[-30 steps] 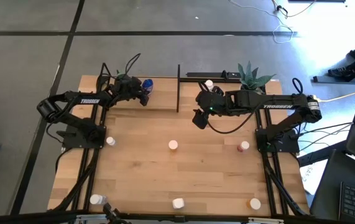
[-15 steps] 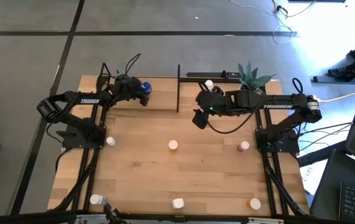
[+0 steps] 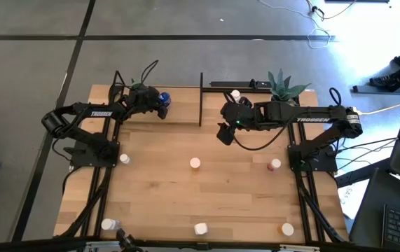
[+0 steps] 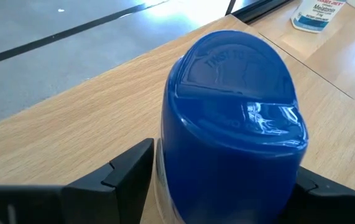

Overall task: Pick and place medicine bottles onto shelf by color
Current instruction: Put the blue pill bottle on the shelf

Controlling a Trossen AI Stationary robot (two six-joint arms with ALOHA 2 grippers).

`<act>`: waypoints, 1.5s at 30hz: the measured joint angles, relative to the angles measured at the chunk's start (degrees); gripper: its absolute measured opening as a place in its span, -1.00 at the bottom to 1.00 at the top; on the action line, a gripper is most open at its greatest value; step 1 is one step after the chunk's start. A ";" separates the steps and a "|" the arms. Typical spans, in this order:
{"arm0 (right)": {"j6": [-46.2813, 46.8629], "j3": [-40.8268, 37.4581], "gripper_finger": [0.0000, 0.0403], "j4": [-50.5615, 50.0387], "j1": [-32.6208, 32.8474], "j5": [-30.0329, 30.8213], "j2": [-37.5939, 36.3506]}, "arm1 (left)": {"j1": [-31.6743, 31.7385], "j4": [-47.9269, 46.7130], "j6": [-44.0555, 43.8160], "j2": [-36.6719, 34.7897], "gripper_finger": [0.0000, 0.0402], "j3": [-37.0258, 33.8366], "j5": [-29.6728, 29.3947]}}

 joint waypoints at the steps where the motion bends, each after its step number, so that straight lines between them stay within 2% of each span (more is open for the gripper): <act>1: 0.00 0.00 0.22 -0.01 -0.01 0.00 0.00 | 0.01 0.00 -0.02 0.00 0.13 0.00 0.00; 11: 0.00 0.00 0.22 -0.02 0.01 0.00 0.00 | 0.05 -0.41 -2.82 -0.07 0.13 0.00 0.20; 19: 0.00 0.00 0.22 0.00 -0.01 0.00 0.00 | 0.07 -0.68 -1.79 -0.07 0.13 0.00 0.12; 32: 0.00 0.00 0.22 -0.02 0.01 0.00 0.00 | 1.58 -0.69 -0.82 -0.07 0.43 0.00 1.75; 39: 0.00 0.00 0.22 -0.02 -0.01 0.00 0.00 | 1.56 -1.46 0.24 -0.20 0.43 0.00 2.34; 45: 0.00 0.00 0.22 0.00 -0.01 0.02 0.00 | 1.52 -4.59 3.18 -4.82 0.44 -0.02 1.27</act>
